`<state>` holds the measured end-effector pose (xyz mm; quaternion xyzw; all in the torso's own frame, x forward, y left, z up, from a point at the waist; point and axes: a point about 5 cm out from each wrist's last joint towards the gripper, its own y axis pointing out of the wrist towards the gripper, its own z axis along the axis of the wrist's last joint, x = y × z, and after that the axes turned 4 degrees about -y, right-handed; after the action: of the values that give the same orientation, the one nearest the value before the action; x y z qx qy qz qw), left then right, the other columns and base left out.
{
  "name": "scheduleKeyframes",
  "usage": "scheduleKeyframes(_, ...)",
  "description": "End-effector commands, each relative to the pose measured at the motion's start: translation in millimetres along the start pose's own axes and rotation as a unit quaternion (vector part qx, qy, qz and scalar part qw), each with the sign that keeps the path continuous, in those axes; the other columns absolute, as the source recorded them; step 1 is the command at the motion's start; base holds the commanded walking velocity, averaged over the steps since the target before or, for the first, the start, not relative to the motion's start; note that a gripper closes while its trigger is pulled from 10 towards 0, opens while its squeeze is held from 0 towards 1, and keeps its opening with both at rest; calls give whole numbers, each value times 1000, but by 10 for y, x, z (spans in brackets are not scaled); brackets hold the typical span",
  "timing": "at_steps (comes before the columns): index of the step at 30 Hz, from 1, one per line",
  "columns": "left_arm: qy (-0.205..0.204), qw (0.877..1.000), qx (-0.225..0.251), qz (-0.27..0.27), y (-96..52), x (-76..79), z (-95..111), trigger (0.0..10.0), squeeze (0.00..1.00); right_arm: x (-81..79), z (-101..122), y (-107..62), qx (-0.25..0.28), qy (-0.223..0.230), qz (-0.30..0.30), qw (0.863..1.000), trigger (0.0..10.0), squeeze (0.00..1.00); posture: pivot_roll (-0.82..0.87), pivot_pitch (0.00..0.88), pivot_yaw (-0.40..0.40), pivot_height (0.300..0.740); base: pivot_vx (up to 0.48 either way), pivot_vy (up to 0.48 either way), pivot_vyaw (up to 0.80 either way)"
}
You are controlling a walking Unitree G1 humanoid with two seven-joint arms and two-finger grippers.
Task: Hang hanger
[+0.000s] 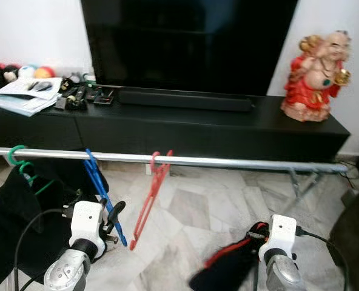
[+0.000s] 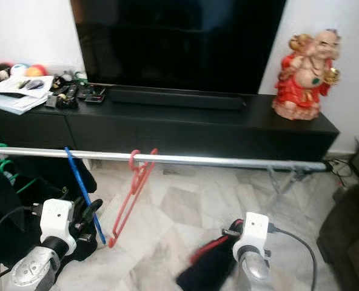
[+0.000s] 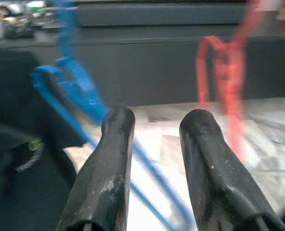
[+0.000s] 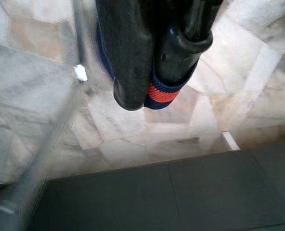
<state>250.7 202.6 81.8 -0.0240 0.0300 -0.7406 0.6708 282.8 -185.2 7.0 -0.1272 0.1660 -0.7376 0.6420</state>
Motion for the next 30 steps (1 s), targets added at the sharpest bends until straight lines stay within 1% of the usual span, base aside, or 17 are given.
scheduleKeyframes(1, 8, 1000, -5, 6, -13, -35, -2, 10000, 0, -121, 133, 36, 32, 1, 17, 999, 10000, 0, 162, 1, -21, 740, 244, 0, 0)
scheduleKeyframes(6, 10, 1000, 1, 4, -6, -27, 20, 10000, 0, -146, 158, 45, 38, -4, 25, 999, 10000, 0, 163, 2, -23, 740, 247, 0, 0)
scheduleKeyframes(9, 13, 1000, 7, 5, -9, -20, 37, 10000, 0, -168, 160, 47, 41, -4, 29, 999, 10000, 0, 166, 4, -25, 740, 0, 0, 0)
scheduleKeyframes(13, 23, 1000, 4, 13, -37, -49, 34, 10000, 0, -196, 144, 41, 41, -8, 36, 998, 10000, 0, 168, 6, -26, 740, 0, 0, 0)
scheduleKeyframes(15, 34, 999, -6, 24, -46, -81, 20, 10000, 0, -201, 133, 39, 39, -9, 39, 998, 10000, 0, 169, 8, -27, 740, 0, 0, 0)
scheduleKeyframes(16, 40, 998, -22, 37, -52, -121, -7, 10000, 0, -205, 119, 37, 38, -10, 41, 998, 10000, 0, 169, 8, -27, 740, 0, 0, 0)
scheduleKeyframes(20, 41, 997, -37, 46, -46, -155, 7, 10000, 0, -204, 103, 37, 34, -14, 45, 998, 10000, 0, 171, 14, -30, 740, 0, 0, 0)
scheduleKeyframes(21, 33, 998, -36, 42, -28, -153, 31, 10000, 0, -209, 99, 36, 33, -16, 47, 998, 10000, 0, 171, 14, -30, 740, 0, 0, 0)
scheduleKeyframes(23, 36, 997, -46, 41, 10, -158, 46, 10000, 0, -218, 91, 36, 31, -20, 49, 998, 10000, 0, 171, 14, -30, 740, 0, 0, 0)
scheduleKeyframes(25, 52, 996, -59, 39, 45, -162, 49, 10000, 0, -223, 86, 39, 28, -25, 51, 998, 10000, 0, 173, 16, -33, 740, 0, 0, 0)
scheduleKeyframes(26, 64, 995, -72, 39, 91, -165, 54, 10000, 0, -229, 86, 40, 28, -25, 52, 998, 10000, 0, 172, 16, -33, 740, 0, 0, 0)
scheduleKeyframes(28, 70, 993, -81, 48, 144, -188, 72, 10000, 0, -242, 88, 41, 28, -25, 54, 998, 10000, 0, 169, 17, -31, 740, 0, 0, 0)
scheduleKeyframes(30, 57, 990, -97, 85, 246, -267, 130, 10000, 0, -256, 94, 43, 29, -26, 57, 998, 10000, 0, 167, 17, -31, 740, 0, 0, 0)
